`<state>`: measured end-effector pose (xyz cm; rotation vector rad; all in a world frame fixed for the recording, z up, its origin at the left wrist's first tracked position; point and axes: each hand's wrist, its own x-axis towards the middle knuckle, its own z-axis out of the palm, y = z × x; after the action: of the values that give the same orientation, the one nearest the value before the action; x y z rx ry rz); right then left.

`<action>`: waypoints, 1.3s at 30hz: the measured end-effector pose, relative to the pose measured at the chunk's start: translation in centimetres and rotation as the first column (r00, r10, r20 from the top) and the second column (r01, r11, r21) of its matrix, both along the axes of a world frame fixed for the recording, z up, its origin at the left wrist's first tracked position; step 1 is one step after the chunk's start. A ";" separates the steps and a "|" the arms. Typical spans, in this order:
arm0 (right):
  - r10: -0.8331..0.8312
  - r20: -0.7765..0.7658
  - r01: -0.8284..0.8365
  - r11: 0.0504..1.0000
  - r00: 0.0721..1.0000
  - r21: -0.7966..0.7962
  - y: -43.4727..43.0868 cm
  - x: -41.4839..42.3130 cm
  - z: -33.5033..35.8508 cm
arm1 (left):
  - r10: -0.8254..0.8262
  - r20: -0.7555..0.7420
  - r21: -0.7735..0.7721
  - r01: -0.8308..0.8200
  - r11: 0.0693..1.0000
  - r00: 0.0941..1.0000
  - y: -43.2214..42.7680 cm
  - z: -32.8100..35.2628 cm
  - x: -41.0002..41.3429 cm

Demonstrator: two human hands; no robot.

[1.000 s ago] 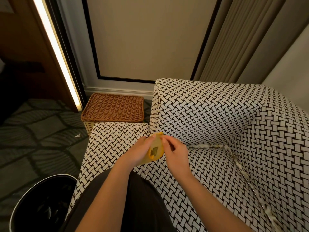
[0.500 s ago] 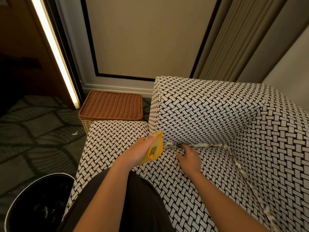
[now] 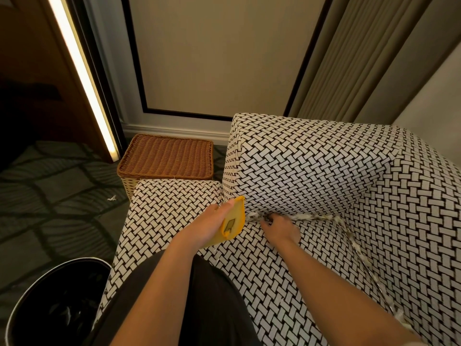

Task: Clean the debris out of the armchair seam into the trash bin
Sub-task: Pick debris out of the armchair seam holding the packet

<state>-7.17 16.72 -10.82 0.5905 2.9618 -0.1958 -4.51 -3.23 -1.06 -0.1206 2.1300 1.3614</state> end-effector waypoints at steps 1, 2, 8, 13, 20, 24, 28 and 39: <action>0.010 0.014 -0.010 1.000 1.000 -0.002 0.1 -0.2 0.0 | -0.001 -0.003 -0.003 0.001 1.000 1.000 0.0 0.0 0.0; 0.020 0.023 -0.020 1.000 1.000 0.000 0.2 -0.3 0.0 | -0.002 -0.001 -0.003 0.002 1.000 1.000 0.0 0.0 0.0; 0.040 -0.056 -0.038 0.999 0.998 0.035 0.1 0.0 -0.5 | 0.008 0.009 -0.005 -0.008 1.000 1.000 0.0 0.1 0.1; 0.044 -0.263 -0.064 0.996 0.964 -0.067 0.2 1.1 -1.5 | -0.008 0.017 -0.005 0.009 1.000 1.000 0.1 0.1 0.2; -0.249 -0.317 -0.136 0.551 0.915 -0.823 -1.3 5.9 0.6 | -0.032 0.031 -0.020 0.033 0.999 0.999 0.3 0.3 0.2; -0.326 -0.283 -0.162 0.352 0.902 -0.922 -2.9 7.8 3.4 | -0.040 0.051 -0.038 0.042 0.998 0.998 0.6 0.6 0.4; -0.261 -0.398 -0.313 0.313 0.880 -0.897 -5.1 7.8 6.8 | -0.033 0.053 -0.049 0.036 0.998 0.998 0.6 1.0 0.6; -0.180 -0.496 -0.312 0.586 0.849 -0.748 -4.1 6.9 4.2 | -0.042 0.092 -0.037 0.046 0.998 0.995 0.5 3.3 1.5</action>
<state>-0.23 12.67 -6.58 0.2857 2.8140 -1.8757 -2.96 -2.74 2.20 -0.1483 2.0716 1.2652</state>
